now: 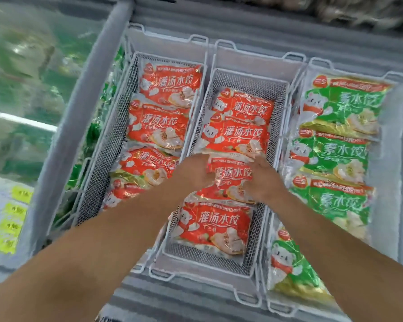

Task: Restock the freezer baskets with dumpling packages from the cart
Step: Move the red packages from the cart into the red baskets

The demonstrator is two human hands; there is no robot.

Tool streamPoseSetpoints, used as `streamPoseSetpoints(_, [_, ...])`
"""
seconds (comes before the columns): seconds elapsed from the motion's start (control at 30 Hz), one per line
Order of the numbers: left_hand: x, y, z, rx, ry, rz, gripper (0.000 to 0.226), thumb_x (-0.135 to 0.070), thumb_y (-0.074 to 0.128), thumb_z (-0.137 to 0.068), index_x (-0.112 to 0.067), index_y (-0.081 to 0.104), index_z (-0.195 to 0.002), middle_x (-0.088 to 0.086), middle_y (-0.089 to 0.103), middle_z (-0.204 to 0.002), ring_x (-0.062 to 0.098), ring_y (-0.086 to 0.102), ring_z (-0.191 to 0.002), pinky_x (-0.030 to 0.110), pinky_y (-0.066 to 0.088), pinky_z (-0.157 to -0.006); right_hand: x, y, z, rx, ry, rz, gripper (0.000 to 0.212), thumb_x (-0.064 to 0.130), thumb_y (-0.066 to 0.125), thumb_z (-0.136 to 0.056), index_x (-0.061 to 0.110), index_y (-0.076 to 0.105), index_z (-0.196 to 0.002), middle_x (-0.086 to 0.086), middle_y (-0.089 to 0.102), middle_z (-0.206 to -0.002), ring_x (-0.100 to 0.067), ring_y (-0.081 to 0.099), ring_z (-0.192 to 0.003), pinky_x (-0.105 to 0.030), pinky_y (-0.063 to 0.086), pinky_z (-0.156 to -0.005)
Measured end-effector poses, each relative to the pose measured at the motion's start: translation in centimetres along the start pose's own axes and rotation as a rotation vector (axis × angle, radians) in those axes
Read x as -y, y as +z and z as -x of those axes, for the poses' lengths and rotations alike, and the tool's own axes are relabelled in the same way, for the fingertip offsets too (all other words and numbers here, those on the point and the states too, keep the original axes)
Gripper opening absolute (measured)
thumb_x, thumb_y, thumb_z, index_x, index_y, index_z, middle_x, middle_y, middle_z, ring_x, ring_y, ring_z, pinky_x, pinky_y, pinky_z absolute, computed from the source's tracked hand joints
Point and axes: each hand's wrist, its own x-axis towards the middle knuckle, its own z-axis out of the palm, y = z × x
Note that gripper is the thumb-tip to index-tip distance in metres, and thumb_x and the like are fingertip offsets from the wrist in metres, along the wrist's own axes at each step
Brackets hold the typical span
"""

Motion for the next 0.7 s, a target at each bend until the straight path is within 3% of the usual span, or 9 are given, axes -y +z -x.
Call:
streamPoseSetpoints(0.13, [0.5,-1.5,7.0,-0.127,-0.004,0.109,0.061,-0.038,0.055,-0.098,-0.011,0.037,-0.150,0.013,0.049,-0.148,0.030,0.048,-0.133,0.035,0.039,-0.107,3.3,0.1,6.1,-0.060,-0.054,0.037,0.066,0.029,0.059,-0.094,0.005,0.033,-0.150,-0.017,0.032,-0.153,-0.032,0.036,-0.139,-0.034,0.033,-0.113])
streamPoseSetpoints(0.23, [1.7,-1.5,11.8,-0.204,0.007,0.156,0.064,-0.041,0.054,-0.098,-0.013,0.035,-0.152,0.010,0.043,-0.153,0.029,0.043,-0.138,0.034,0.036,-0.109,5.9,1.0,11.0,-0.123,-0.080,0.037,0.065,0.033,0.058,-0.096,0.008,0.033,-0.150,-0.017,0.034,-0.153,-0.032,0.034,-0.140,-0.033,0.030,-0.112])
streamPoseSetpoints(0.47, [4.7,0.4,21.7,-0.392,0.051,0.217,0.062,-0.044,0.056,-0.095,-0.016,0.044,-0.148,0.007,0.050,-0.149,0.028,0.049,-0.133,0.034,0.041,-0.105,10.4,4.8,21.4,-0.327,-0.194,0.063,0.061,0.030,0.059,-0.094,0.009,0.038,-0.148,-0.014,0.041,-0.150,-0.031,0.040,-0.136,-0.034,0.034,-0.109])
streamPoseSetpoints(0.7, [6.7,2.3,32.1,-0.521,0.033,0.307,0.060,-0.038,0.058,-0.095,-0.019,0.041,-0.150,0.005,0.047,-0.151,0.026,0.048,-0.134,0.034,0.040,-0.105,12.0,8.8,29.0,-0.409,-0.217,0.097,0.063,0.033,0.060,-0.092,0.009,0.040,-0.147,-0.015,0.041,-0.149,-0.034,0.040,-0.136,-0.040,0.035,-0.111])
